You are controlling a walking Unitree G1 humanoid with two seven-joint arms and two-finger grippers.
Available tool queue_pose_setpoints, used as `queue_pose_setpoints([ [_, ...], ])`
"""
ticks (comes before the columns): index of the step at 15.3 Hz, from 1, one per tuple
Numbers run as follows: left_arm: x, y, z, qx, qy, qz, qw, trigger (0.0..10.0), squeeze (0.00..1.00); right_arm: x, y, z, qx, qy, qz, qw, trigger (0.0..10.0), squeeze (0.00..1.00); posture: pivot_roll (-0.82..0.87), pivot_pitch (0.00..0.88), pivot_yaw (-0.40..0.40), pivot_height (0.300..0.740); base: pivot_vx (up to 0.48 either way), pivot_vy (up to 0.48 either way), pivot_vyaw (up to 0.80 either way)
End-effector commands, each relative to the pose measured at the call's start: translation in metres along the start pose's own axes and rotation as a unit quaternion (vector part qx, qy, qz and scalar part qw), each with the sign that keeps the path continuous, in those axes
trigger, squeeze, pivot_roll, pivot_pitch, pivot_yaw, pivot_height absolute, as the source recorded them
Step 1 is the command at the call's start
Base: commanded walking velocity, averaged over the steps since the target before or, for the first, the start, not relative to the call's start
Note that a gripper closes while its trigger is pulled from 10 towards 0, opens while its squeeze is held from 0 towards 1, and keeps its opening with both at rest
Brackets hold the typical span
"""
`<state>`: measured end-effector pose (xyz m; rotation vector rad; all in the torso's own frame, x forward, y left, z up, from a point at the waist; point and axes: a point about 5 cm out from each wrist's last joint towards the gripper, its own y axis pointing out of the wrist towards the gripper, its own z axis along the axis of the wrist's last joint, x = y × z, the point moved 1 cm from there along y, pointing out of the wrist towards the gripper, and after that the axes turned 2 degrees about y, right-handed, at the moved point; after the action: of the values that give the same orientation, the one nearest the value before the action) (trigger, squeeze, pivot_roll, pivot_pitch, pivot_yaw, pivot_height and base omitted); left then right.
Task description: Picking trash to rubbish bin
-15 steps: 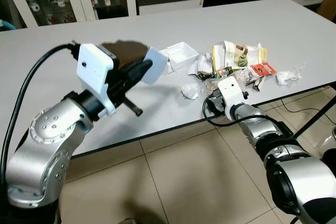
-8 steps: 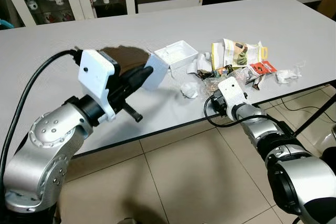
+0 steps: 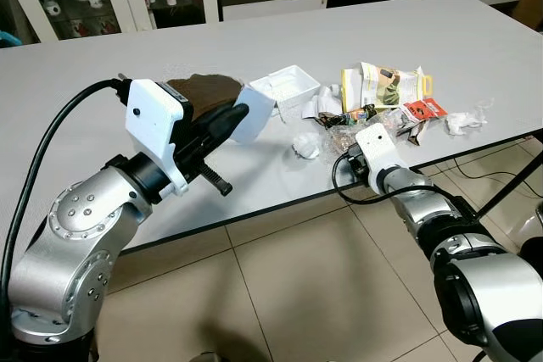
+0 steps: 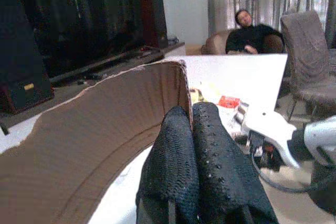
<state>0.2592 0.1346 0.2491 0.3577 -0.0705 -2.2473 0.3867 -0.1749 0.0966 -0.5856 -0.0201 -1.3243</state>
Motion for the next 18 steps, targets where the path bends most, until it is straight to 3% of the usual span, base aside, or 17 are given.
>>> queue_pose_setpoints([
  [1, -0.001, 0.002, 0.003, 0.008, 0.007, 0.004, 1.000, 0.0, 0.00, 0.004, 0.000, 0.001, -0.001, 0.009, -0.004, 1.000, 0.0, 0.00, 0.04, 0.049, -0.012, 0.740, 0.000, 0.000, 0.00],
  [6, -0.006, 0.007, 0.000, 0.036, -0.027, 0.031, 0.998, 0.0, 0.00, 0.016, 0.000, 0.027, 0.063, 0.061, -0.022, 0.996, 0.0, 0.00, -0.03, 0.023, -0.013, 0.740, 0.000, 0.000, 0.00],
  [9, -0.005, 0.017, -0.002, 0.052, -0.033, 0.035, 0.997, 0.0, 0.00, 0.023, -0.002, 0.042, 0.103, 0.078, -0.033, 0.991, 0.0, 0.00, -0.09, 0.001, 0.002, 0.740, 0.000, 0.000, 0.00],
  [13, -0.002, 0.027, 0.000, 0.072, -0.046, 0.029, 0.996, 0.0, 0.00, 0.028, -0.005, 0.057, 0.146, 0.064, -0.036, 0.987, 0.0, 0.00, -0.12, 0.000, 0.004, 0.740, 0.000, 0.000, 0.00],
  [16, -0.008, 0.030, 0.002, 0.091, -0.046, 0.043, 0.994, 0.0, 0.00, 0.043, -0.015, 0.081, 0.228, 0.064, -0.057, 0.970, 0.0, 0.00, -0.14, 0.000, 0.005, 0.740, 0.000, 0.000, 0.00],
  [17, -0.014, 0.030, 0.006, 0.107, -0.041, 0.066, 0.991, 0.0, 0.00, 0.049, -0.022, 0.090, 0.263, 0.062, -0.072, 0.960, 0.0, 0.00, -0.15, 0.000, 0.013, 0.740, 0.000, 0.000, 0.00],
  [18, -0.026, 0.032, 0.014, 0.133, -0.030, 0.109, 0.985, 0.0, 0.00, 0.059, -0.037, 0.100, 0.317, 0.067, -0.096, 0.941, 0.0, 0.00, -0.18, 0.000, 0.015, 0.740, 0.000, 0.000, 0.00],
])
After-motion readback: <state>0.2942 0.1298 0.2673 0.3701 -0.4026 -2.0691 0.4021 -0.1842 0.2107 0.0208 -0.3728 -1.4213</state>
